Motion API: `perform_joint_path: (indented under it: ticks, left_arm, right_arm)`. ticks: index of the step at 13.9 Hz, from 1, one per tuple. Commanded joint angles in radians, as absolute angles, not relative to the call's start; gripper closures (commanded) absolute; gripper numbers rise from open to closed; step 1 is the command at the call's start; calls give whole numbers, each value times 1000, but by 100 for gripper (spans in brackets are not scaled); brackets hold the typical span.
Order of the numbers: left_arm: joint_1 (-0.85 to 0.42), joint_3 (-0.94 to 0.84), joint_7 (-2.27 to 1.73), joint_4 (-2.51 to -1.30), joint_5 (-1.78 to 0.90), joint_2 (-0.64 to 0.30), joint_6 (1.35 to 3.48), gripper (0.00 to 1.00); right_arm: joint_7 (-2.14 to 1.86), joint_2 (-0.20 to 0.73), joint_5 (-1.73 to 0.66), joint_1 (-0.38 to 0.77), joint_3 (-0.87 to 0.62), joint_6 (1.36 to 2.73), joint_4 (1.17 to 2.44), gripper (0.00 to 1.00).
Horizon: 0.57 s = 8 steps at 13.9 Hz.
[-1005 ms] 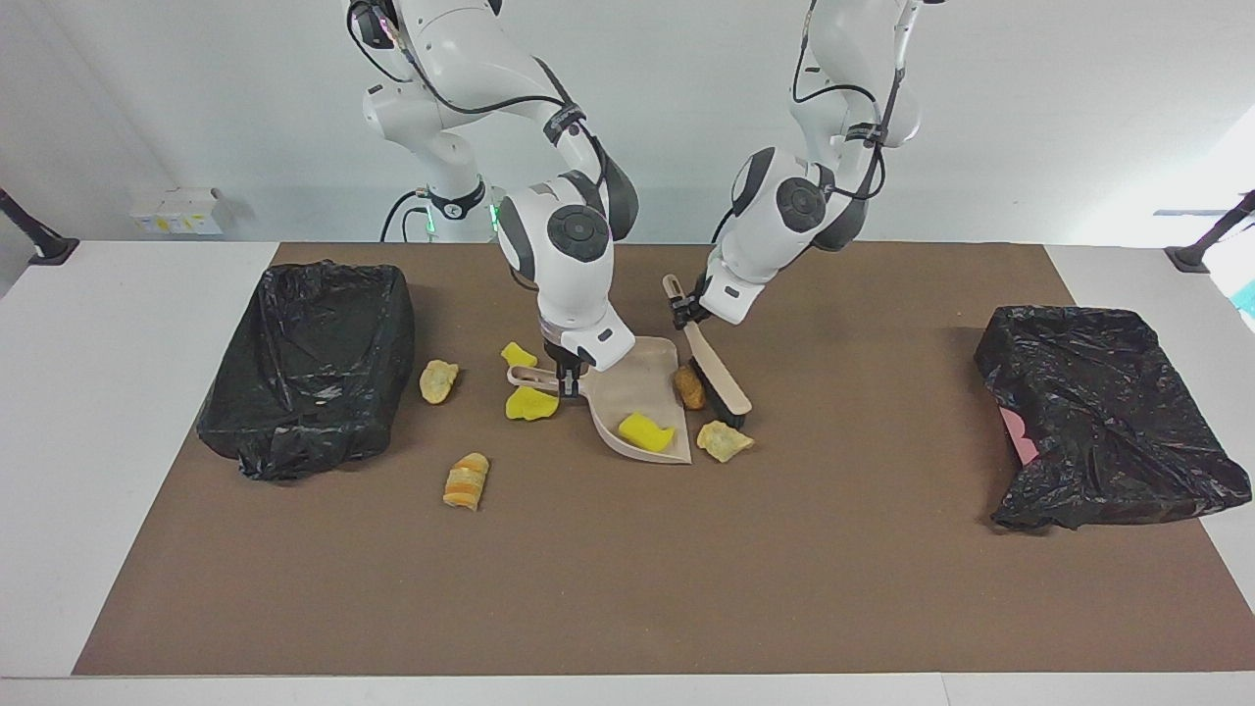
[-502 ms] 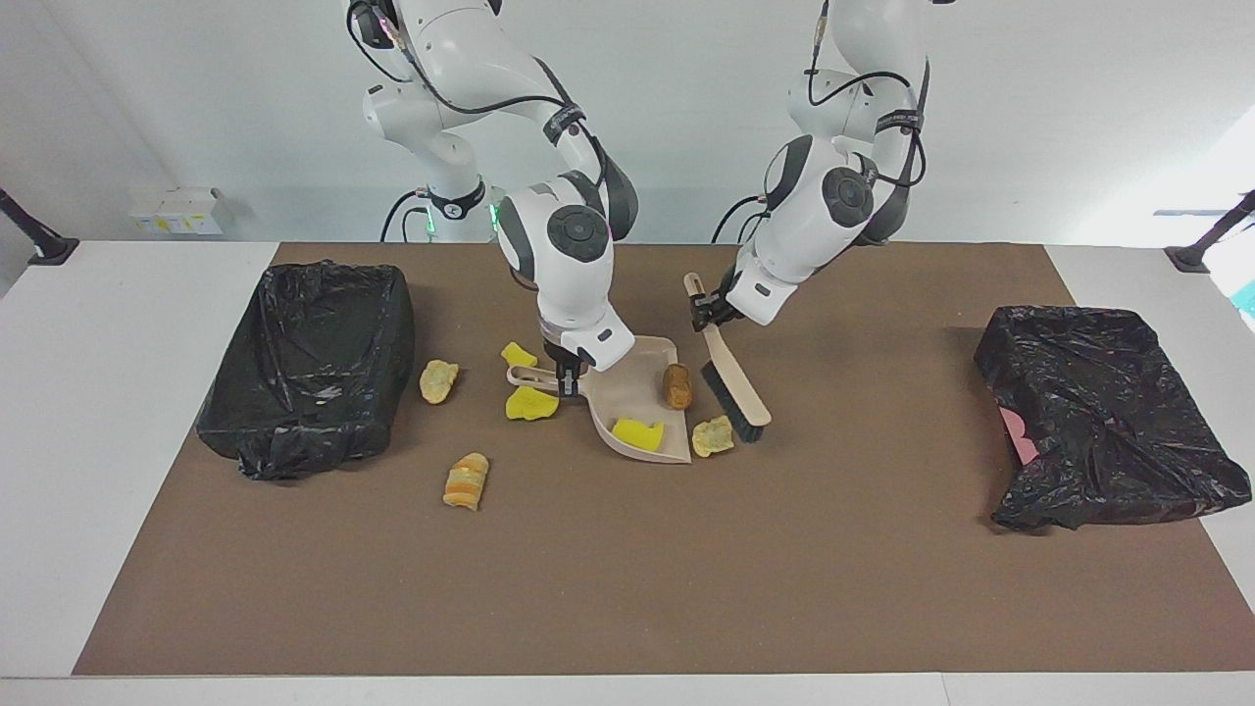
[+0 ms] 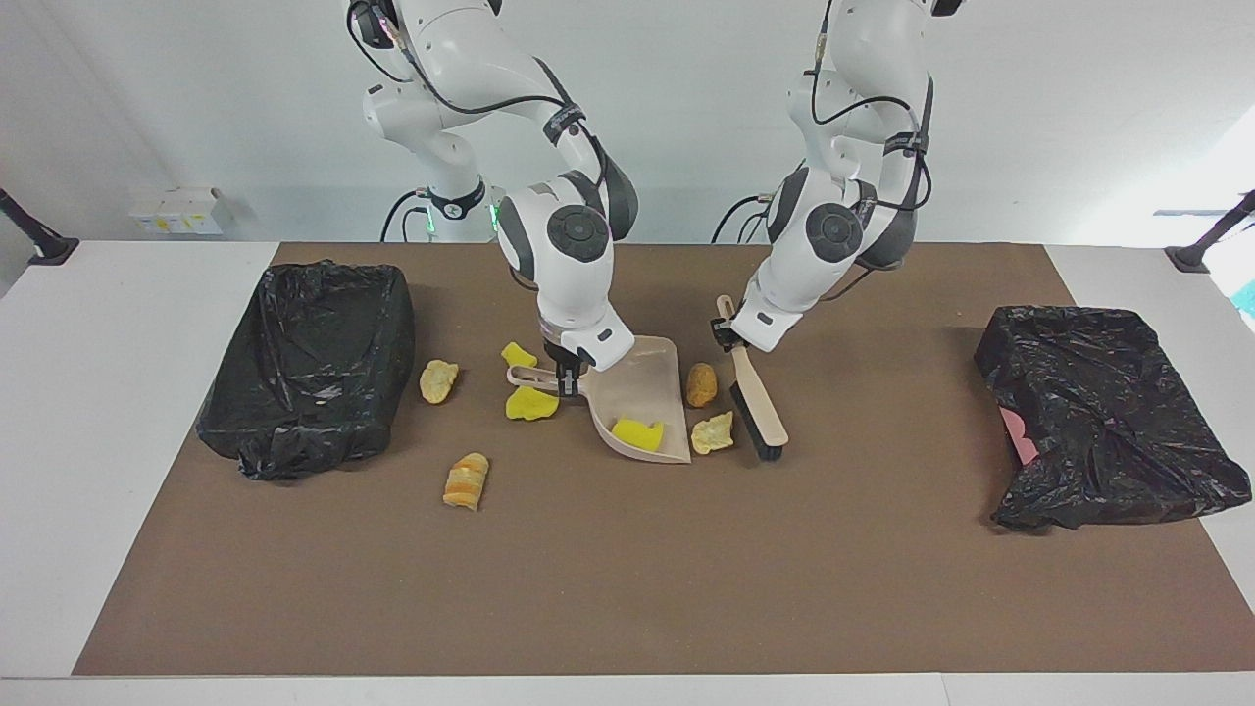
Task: Sweep and dump trash in bin
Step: 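Brush the debris into the dustpan held by the right gripper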
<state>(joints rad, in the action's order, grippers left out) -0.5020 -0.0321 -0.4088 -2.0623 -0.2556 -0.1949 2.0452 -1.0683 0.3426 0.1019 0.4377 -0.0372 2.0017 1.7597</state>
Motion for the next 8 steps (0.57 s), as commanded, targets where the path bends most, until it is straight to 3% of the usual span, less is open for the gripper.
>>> perform_joint_path:
  ticks: [1, 8]
  left_arm:
    - [-555, -35, -388, -2060, -248, -212, 2072, 100]
    - [-597, -75, -308, -2052, -420, -195, 2132, 100]
  right_arm:
    - [-1045, 316, 101, 430, -46, 1994, 1795, 100]
    - [-1045, 316, 101, 430, -46, 1993, 1795, 100]
